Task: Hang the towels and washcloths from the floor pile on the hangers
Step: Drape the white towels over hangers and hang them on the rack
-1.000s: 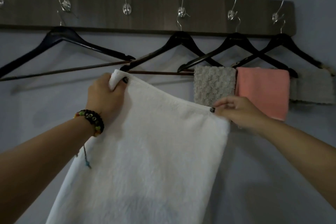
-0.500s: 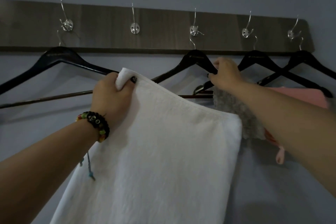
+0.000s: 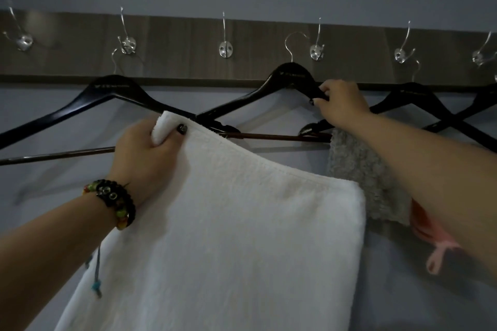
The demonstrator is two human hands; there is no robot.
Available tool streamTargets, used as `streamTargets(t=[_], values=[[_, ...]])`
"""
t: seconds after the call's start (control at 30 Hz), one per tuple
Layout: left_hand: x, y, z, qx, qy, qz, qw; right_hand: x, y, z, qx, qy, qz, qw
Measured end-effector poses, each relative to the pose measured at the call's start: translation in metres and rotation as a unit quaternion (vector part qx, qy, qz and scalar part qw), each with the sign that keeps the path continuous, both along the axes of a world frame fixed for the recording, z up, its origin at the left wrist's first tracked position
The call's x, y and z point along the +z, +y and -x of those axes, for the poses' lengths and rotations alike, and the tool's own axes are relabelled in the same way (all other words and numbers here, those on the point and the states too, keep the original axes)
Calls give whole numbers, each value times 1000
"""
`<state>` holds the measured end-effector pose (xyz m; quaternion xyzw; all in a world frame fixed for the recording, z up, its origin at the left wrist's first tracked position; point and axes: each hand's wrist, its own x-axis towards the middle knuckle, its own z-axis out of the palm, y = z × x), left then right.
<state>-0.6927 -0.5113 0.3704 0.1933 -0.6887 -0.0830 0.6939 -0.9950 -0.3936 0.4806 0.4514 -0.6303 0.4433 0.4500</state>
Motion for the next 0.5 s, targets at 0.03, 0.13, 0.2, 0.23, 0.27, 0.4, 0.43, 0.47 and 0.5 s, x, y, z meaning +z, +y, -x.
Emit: streamTargets(t=[0.03, 0.13, 0.2, 0.23, 0.27, 0.4, 0.43, 0.47, 0.5], values=[[-2, 1, -2, 5, 2, 0, 1000, 1, -2, -6, 9, 7, 5, 1000], [-5, 5, -10, 15, 5, -11, 1000, 3, -8, -26, 44, 31, 16, 998], [-6, 8, -17, 17, 2, -24, 1000, 3, -11, -40, 66, 36, 21, 997], [-7, 10, -20, 18, 1, -28, 999, 3, -11, -48, 78, 38, 24, 996], [-8, 12, -24, 19, -1, -30, 999, 1, -10, -56, 88, 40, 27, 995], [-14, 25, -39, 28, -14, -27, 999, -10, -1, -81, 113, 59, 23, 992], [-15, 30, -42, 35, -18, -24, 999, -15, 4, -87, 119, 60, 21, 991], [-17, 35, -45, 42, -20, -22, 999, -20, 8, -91, 131, 57, 17, 990], [-19, 41, -48, 46, -21, -22, 998, -25, 12, -94, 147, 51, 15, 988]])
